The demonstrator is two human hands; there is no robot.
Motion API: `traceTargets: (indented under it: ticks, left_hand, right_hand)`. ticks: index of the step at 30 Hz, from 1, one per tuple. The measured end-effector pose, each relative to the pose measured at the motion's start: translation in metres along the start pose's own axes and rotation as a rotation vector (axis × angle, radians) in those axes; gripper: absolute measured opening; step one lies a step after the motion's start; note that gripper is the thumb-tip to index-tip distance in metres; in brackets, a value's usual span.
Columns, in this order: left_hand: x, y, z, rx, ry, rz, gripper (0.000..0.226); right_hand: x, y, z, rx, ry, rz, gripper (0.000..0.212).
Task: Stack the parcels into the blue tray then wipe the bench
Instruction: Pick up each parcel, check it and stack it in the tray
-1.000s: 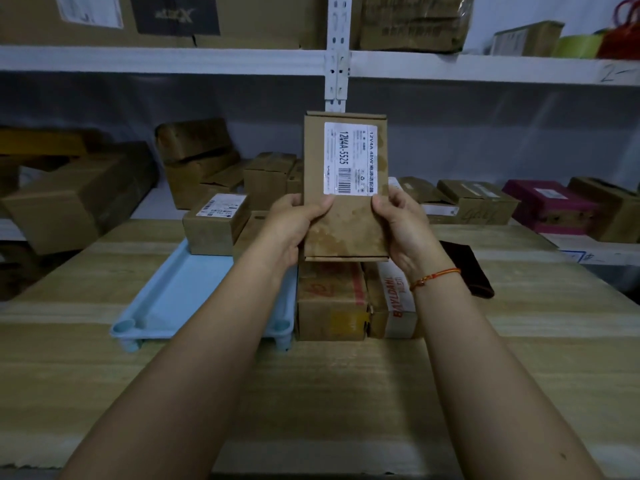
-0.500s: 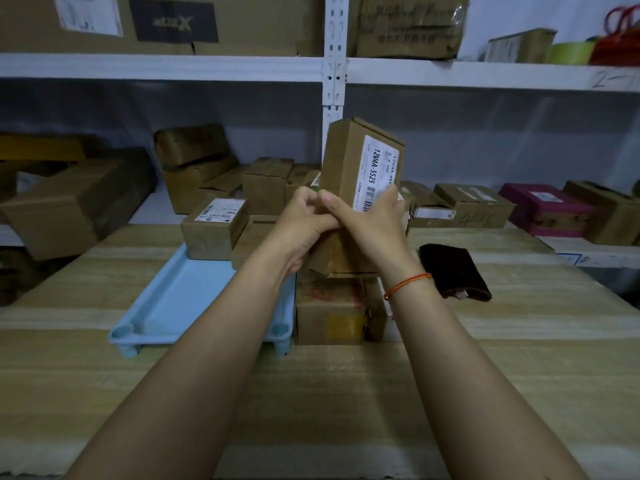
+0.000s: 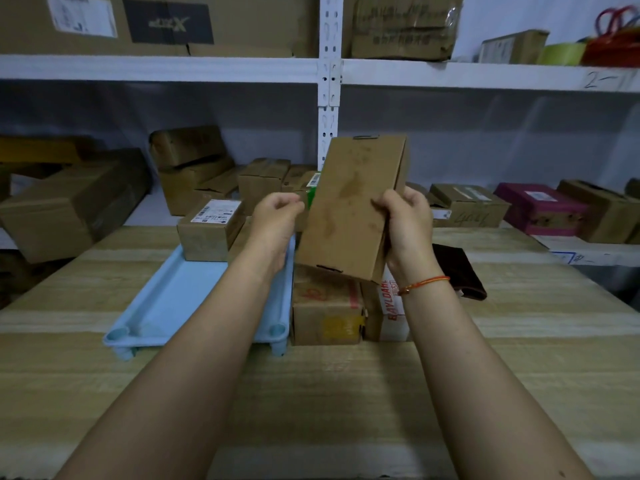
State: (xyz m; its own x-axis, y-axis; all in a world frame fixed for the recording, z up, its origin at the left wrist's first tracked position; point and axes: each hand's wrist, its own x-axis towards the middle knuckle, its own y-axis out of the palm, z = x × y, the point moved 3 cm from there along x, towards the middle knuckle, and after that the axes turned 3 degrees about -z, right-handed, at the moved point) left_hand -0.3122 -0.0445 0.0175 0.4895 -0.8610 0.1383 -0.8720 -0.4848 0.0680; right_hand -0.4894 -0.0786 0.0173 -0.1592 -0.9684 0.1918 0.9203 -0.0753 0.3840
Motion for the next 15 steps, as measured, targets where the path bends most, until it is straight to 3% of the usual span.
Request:
traceTargets:
  ticks: [1, 6, 15]
  left_hand:
    - [0.002, -0.003, 0.004, 0.033, 0.0, -0.029, 0.016]
    - [0.0, -0.004, 0.01, -0.01, -0.133, 0.125, 0.025]
    - [-0.003, -0.001, 0.005, -0.097, -0.09, 0.247, 0.04]
  right_hand:
    - [0.0, -0.001, 0.0, 0.05, 0.025, 0.036, 0.008]
    - [0.0, -0.003, -0.008, 0.245, 0.173, 0.136, 0.003]
    - [-0.004, -0.005, -0.02, 0.275, 0.297, 0.2, 0.027]
